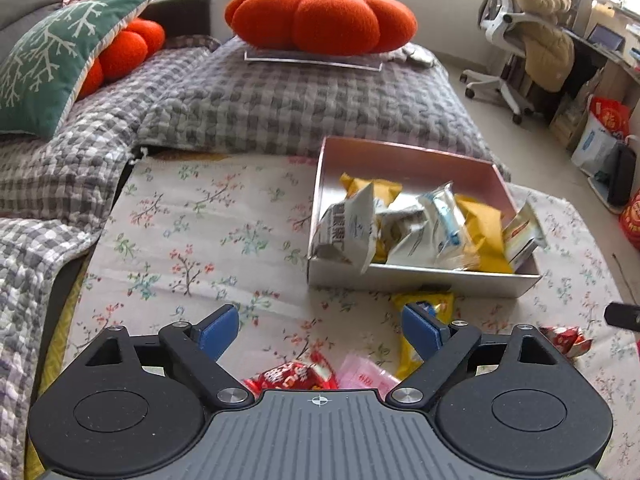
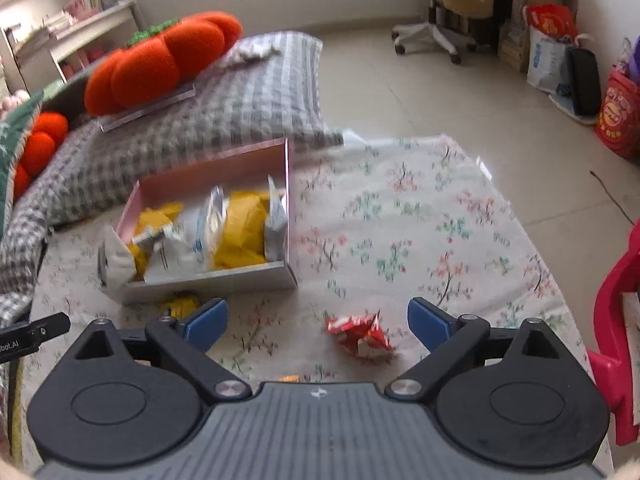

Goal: Organize snacks
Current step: 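Open both grippers to release the packs and withdraw toward the pile, then grasp the orange biscuit pack with the left gripper while the right grasps the red candy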

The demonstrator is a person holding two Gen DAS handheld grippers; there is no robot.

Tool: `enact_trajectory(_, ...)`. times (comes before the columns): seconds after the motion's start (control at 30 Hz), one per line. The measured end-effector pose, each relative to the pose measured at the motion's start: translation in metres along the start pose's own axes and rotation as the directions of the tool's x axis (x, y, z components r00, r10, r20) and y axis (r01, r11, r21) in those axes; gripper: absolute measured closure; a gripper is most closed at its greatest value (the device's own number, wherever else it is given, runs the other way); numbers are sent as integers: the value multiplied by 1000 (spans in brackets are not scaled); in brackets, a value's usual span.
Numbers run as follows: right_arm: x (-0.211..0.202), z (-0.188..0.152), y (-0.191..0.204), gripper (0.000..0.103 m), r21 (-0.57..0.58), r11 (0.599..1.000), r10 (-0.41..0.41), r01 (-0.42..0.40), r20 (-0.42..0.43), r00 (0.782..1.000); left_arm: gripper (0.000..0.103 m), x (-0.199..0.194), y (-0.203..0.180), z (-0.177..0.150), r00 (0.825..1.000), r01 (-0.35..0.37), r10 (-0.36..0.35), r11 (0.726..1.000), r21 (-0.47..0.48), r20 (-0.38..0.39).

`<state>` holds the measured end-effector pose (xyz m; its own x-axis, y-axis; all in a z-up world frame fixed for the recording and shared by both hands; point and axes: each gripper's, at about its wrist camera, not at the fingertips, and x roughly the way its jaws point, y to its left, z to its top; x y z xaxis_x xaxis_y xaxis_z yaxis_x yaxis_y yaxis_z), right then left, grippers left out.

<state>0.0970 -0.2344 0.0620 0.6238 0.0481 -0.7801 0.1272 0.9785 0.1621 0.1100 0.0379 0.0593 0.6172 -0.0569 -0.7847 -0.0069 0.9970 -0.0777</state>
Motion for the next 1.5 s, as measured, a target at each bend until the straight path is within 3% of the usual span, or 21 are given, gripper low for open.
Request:
enact_trajectory(0.2,-1,-10,11,9,-60,997,48,-50,-43,998,13,3,-1,-11,995,-101,100,993,68,9)
enact_trajectory(0.3,-3,-12,11,9,-67,995,64,-67,-51,997,13,3,-4,-23,994,-112,112,989,100,0)
enact_trajectory(0.77,4,-31,17,13,-206,978,10,-32,-108,994,13,19,-18,-78,991,-56,75,985,162,-113)
enact_trajectory(1.0,4,-27,-4,18,-124,992,-20,8,-93,995,13,34,-20,-89,985,-68,96,981,183,-146)
enact_trajectory(1.2,16,-20,-21,19,-53,993,-112,109,-64,992,15,43,-18,-91,981,-63,91,985,161,-173)
enact_trajectory(1.33,36,-19,-21,20,-88,988,-134,126,-92,987,16,51,-16,-92,979,-59,90,984,165,-185)
enact_trajectory(1.43,49,-21,-10,23,-163,980,-136,118,-104,985,22,52,-13,-90,980,-33,59,990,139,-188)
enact_trajectory(1.5,55,-21,-4,25,-197,974,-133,109,-113,985,31,52,-13,-89,982,-27,51,990,136,-183)
